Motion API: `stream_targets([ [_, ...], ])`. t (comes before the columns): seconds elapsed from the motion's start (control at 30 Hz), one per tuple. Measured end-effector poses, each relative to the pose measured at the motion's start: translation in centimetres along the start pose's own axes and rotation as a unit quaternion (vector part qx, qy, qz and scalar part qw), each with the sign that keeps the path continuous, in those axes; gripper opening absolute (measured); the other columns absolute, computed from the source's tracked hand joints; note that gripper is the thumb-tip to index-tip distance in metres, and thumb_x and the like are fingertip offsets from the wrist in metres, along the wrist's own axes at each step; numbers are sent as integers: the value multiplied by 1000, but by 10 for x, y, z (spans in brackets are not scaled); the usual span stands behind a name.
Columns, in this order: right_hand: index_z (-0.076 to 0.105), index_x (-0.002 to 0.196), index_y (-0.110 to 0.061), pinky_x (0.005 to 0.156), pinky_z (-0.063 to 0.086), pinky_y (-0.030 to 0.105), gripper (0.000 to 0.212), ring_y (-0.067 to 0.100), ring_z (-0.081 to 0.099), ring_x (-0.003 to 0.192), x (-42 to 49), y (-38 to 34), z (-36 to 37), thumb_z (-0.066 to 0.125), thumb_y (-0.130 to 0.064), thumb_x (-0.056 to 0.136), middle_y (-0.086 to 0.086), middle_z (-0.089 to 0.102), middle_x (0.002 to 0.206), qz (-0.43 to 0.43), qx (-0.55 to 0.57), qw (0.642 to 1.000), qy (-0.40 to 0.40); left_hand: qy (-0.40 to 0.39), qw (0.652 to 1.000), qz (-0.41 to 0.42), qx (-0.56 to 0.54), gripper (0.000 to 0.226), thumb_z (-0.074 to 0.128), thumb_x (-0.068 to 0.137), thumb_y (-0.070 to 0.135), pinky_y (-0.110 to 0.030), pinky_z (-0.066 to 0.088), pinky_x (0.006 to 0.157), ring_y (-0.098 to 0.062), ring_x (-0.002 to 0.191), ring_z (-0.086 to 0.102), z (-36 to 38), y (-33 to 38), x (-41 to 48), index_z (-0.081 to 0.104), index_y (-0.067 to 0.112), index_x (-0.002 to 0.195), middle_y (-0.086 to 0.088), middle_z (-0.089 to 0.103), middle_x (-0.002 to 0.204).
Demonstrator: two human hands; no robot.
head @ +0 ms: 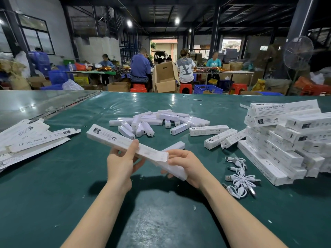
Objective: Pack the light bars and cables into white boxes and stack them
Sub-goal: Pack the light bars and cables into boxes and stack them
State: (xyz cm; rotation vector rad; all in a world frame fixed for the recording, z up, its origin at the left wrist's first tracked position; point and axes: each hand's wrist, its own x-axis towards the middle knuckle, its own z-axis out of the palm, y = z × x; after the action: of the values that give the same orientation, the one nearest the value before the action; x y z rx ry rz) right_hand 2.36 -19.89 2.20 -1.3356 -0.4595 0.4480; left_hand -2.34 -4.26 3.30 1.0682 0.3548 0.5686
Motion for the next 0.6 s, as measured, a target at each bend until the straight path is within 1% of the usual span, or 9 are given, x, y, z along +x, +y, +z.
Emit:
stream_targets([
  [0.1,42,78,-9,53,53,30,20,33,61,67,3,1,0,51,7,84,18,53,94,6,83,995,54,2,997,-47,-65,12,64,87,20,-22,55,51,-16,73,64,0,0,-1,53,16,86,0,64,83],
  [0.2,54,74,-6,61,57,32,6,36,65,75,0,-5,0,56,-2,70,19,58,98,38,188,981,-4,9,994,-70,-85,12,63,87,23,-21,54,49,-15,72,63,0,3,0,54,16,86,1,64,82],
  [0.3,71,90,-1,75,57,38,48,40,67,86,-2,-7,-1,76,-9,43,23,66,101,30,271,957,-99,36,987,-107,-112,14,65,86,25,-18,50,44,-14,69,60,1,5,0,55,16,84,-1,61,81],
  [0.33,71,97,-1,78,56,38,58,40,66,92,-4,-8,-1,82,-14,41,23,66,104,25,280,951,-127,49,985,-115,-120,15,66,85,26,-16,49,42,-13,65,59,2,5,-1,55,17,84,-1,60,79],
  [0.4,71,102,-4,77,56,33,62,36,65,96,-5,-8,2,87,-20,44,19,67,107,13,279,948,-154,62,981,-119,-138,17,68,82,27,-13,45,39,-8,52,57,5,6,-2,54,18,81,1,56,73],
  [0.47,74,91,-10,65,57,28,51,32,68,87,-7,-11,7,90,-24,44,16,69,98,13,291,947,-138,53,978,-122,-162,19,68,81,28,-12,42,38,-3,38,54,7,8,-4,53,19,76,3,56,64],
  [0.5,73,79,-12,56,56,26,39,26,69,74,-7,-11,12,89,-26,46,13,70,87,18,288,951,-108,41,977,-124,-170,20,68,81,29,-12,42,37,-2,36,52,9,8,-5,53,19,73,5,56,57],
  [0.53,70,67,-14,46,52,23,27,19,66,57,-5,-10,16,85,-31,53,8,67,71,16,257,964,-69,23,980,-120,-158,20,67,82,28,-12,43,38,-1,36,52,11,7,-8,52,18,72,7,56,50],
  [0.6,54,53,-17,35,35,15,34,9,46,36,0,-5,28,76,-40,64,-1,50,49,-1,142,990,13,-17,989,-105,-102,20,64,84,26,-13,44,39,-2,38,54,17,-1,-15,51,16,72,8,54,46],
])
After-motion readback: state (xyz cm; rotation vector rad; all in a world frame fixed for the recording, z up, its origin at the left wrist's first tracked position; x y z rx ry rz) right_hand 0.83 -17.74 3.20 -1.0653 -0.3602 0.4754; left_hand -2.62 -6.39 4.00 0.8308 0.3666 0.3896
